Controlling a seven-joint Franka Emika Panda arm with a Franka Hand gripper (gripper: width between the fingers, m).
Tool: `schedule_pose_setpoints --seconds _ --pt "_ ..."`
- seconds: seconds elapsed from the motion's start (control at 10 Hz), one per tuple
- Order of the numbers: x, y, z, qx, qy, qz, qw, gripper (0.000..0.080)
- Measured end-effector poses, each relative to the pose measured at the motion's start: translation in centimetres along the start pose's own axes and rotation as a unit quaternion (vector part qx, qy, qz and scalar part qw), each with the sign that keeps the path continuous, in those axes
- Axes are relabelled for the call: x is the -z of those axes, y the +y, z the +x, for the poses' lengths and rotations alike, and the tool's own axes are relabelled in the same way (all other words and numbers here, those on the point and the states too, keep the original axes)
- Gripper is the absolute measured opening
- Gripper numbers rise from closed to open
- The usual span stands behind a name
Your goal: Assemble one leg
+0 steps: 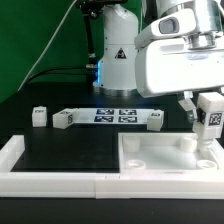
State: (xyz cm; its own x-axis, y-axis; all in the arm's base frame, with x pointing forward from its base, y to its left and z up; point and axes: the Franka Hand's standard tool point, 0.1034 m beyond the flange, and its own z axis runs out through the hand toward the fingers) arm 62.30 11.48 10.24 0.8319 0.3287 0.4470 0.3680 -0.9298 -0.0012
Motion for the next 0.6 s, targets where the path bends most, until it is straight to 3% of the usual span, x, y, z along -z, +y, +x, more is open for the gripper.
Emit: schedule_pose_setpoints --seconds 0.6 --pt "-1.5 -0.8 -1.4 0.002 0.003 0.001 1.000 0.0287"
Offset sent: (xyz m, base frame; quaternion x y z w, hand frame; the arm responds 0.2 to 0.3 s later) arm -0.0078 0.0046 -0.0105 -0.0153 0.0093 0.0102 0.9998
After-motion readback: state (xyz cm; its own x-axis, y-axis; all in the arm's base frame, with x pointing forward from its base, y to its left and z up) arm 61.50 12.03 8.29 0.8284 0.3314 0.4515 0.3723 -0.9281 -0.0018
